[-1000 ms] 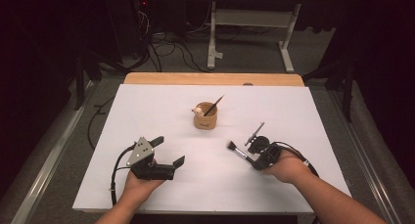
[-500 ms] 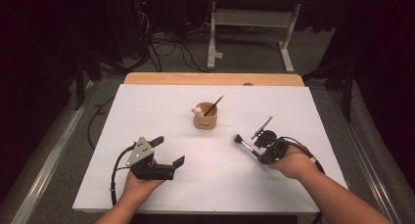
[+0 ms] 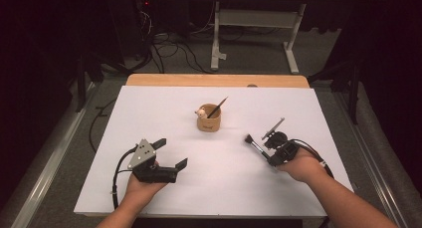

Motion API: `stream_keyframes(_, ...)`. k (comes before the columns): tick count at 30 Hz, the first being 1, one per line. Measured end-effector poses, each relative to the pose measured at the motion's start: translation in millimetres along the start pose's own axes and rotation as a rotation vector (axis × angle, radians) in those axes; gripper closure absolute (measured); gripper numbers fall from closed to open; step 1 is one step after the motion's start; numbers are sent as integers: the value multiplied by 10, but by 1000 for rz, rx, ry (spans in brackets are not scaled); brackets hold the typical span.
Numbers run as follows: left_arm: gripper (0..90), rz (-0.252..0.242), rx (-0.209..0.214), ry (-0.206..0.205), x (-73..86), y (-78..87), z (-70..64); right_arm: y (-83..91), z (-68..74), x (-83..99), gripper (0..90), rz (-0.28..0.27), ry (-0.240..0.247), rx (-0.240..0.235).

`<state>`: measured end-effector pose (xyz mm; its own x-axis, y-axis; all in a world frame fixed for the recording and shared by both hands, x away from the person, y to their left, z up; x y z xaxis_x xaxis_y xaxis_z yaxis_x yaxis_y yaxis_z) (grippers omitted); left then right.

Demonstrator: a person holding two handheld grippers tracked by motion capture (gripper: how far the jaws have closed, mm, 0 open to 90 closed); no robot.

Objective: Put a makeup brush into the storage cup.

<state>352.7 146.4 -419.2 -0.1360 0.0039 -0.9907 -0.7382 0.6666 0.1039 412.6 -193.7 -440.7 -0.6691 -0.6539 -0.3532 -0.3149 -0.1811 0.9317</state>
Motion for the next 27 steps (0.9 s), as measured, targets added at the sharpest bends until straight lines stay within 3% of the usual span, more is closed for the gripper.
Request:
stream_keyframes(6, 20, -1, -1, 4, 0, 0, 0, 11, -7, -15, 815, -23, -8, 1)
stream_keyframes(17, 20, -1, -2, 7, 1, 6, 7, 0, -15, -45, 815, -154, -25, 31)
stream_keyframes(27, 20, 2, -6, 10, 11, -1, 22, 34, -26, -75, 816, -295, -78, 44)
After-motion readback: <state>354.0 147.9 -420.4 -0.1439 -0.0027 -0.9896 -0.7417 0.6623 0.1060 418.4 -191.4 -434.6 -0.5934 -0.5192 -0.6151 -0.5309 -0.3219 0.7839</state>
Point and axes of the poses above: each handheld gripper's, and its own axes: y roughly backward along the jaws, x roughly out of its underside, z roughly to its left, the point moved 6 cm from there along -y, roughly forward along the jaws, and after that the axes turned 10 degrees about -z, right-handed, at the moved point
